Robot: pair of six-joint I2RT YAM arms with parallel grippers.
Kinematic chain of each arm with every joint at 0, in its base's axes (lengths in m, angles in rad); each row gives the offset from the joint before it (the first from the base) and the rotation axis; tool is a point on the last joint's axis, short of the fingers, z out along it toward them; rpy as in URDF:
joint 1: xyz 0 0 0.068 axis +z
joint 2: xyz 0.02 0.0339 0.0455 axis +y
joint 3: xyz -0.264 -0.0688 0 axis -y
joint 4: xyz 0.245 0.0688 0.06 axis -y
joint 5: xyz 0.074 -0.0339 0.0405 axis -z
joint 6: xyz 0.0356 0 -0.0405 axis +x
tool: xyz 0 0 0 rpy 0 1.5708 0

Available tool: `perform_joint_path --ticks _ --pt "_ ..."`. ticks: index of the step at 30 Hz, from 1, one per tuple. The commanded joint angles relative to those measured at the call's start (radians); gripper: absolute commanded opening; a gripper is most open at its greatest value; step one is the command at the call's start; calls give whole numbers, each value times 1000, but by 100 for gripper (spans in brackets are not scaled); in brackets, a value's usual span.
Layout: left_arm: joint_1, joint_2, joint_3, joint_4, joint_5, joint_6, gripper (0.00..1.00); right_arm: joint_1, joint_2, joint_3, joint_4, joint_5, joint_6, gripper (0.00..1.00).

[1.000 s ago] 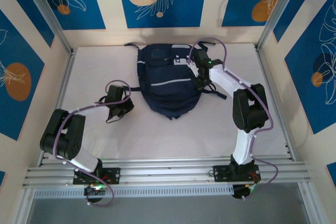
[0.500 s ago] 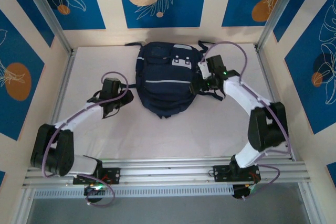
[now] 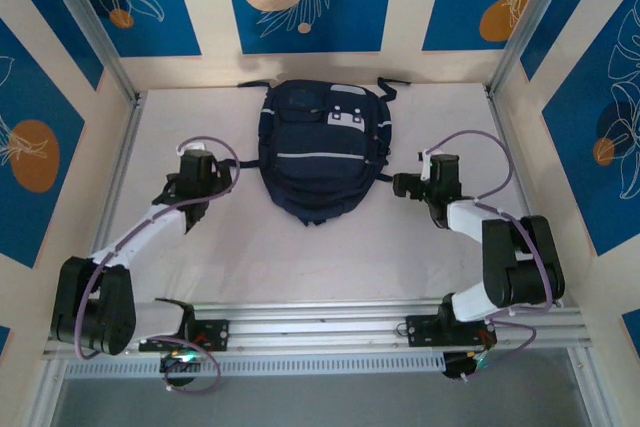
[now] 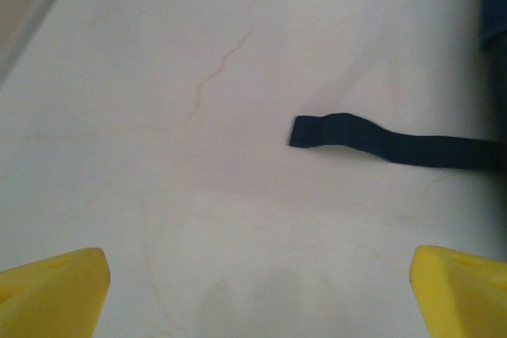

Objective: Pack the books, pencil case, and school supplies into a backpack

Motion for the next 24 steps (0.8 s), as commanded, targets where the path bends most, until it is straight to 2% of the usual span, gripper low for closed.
perform_joint_path --ticks 1,2,3,5,6,7,9,10,12,13,14,15,18,24 --pt "16 25 -97 258 -137 175 98 17 11 -37 288 46 -52 99" --pt "16 32 -148 392 -140 223 98 18 25 -76 382 70 -47 99" --pt "17 46 -194 518 -139 261 99 7 10 -93 382 63 -31 99" --pt "18 94 -291 781 -141 315 100 -33 9 -147 478 -1 -2 99" --pt "19 125 -316 870 -142 318 100 -57 15 -167 503 -37 19 99" --pt "21 156 -337 940 -124 316 100 -73 62 -193 625 -51 33 99" --pt "23 225 -379 1075 -61 341 100 -72 27 -165 499 -62 27 99" --pt "16 243 -403 1156 -37 369 100 -73 50 -177 570 -76 20 99" --pt "32 224 -441 1170 51 352 100 -72 36 -166 517 -75 19 99" --pt "41 253 -468 1243 93 354 100 -72 47 -177 559 -73 16 99" --pt "45 310 -482 1323 126 359 100 -67 39 -171 528 -69 15 99" --pt "46 365 -489 1433 128 383 100 -71 39 -169 530 -79 14 99" --pt "48 294 -464 1276 135 362 100 -73 42 -167 530 -84 13 99" --pt "48 307 -411 1205 104 365 100 -76 43 -160 515 -105 10 99"
